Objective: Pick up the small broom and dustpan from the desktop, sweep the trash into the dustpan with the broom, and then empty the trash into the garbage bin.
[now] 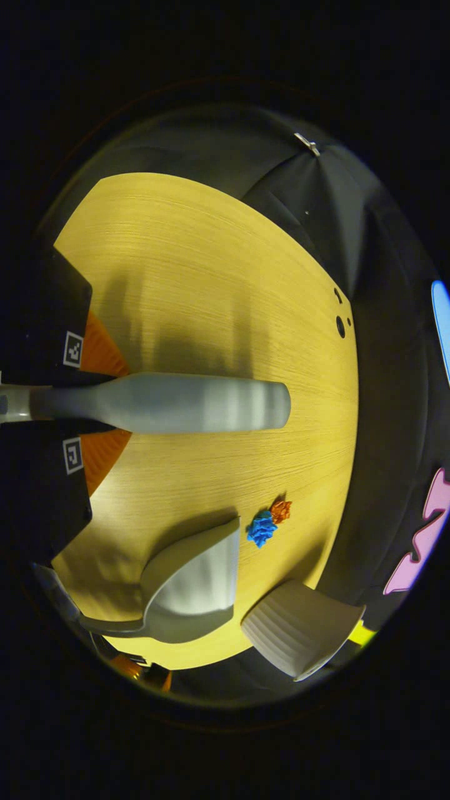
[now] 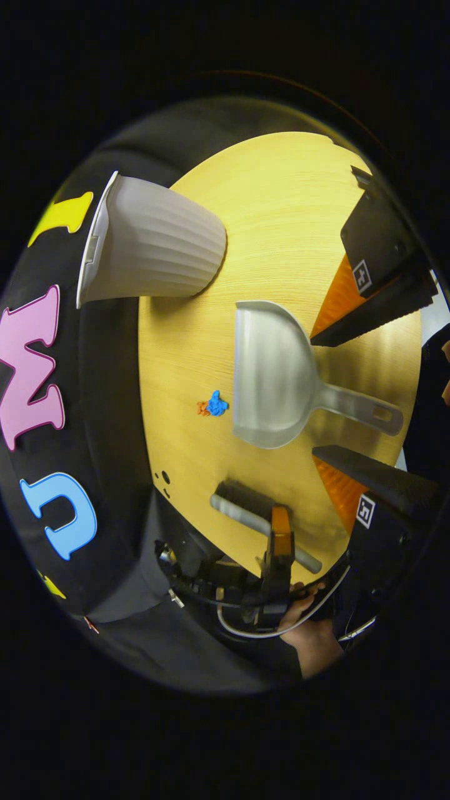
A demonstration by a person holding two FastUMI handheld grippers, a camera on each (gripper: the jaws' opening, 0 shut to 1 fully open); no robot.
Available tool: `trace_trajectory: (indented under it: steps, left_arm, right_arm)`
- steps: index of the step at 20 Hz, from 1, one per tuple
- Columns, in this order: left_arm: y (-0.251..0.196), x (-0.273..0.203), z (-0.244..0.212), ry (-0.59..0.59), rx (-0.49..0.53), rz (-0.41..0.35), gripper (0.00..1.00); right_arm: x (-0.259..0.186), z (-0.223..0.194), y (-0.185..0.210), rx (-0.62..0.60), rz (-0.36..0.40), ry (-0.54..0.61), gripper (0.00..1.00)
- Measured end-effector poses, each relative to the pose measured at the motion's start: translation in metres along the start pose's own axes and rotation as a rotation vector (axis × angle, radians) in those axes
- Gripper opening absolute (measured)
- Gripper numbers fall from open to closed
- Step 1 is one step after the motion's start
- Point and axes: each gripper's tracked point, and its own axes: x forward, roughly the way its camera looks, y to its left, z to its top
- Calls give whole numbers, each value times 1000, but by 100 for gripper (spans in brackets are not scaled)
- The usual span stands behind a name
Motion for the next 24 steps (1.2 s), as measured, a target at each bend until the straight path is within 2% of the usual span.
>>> trace_trajectory:
  steps: [4,7,9,11,14,16,20,22,24]
  left_arm:
    - [2,-32,5,-60,-23,1,27]
    - [-2,-50,-5,-53,-42,-26,29]
    - [0,-59,-8,-64,-64,-34,26]
    - [4,-64,-12,-71,-70,-23,24]
    - [19,-71,-16,-87,-94,32,27]
    - [21,-75,-19,-90,-124,32,24]
    - [32,-77,-22,-77,-115,56,27]
    - [28,-74,-21,-75,-115,44,25]
    - [17,-69,-17,-74,-130,16,27]
  right_arm:
    - [9,-14,-2,22,-23,68,99]
    - [20,-26,-3,25,-55,117,99]
    - [35,-35,-4,32,-72,151,99]
    - [50,-43,1,46,-82,180,99]
    - [68,-51,-1,24,-135,199,99]
    - [77,-54,-3,28,-162,215,99]
    - [88,-61,-12,58,-225,253,98]
    - [95,-56,-17,25,-246,252,92]
    - [96,-52,-18,40,-265,251,92]
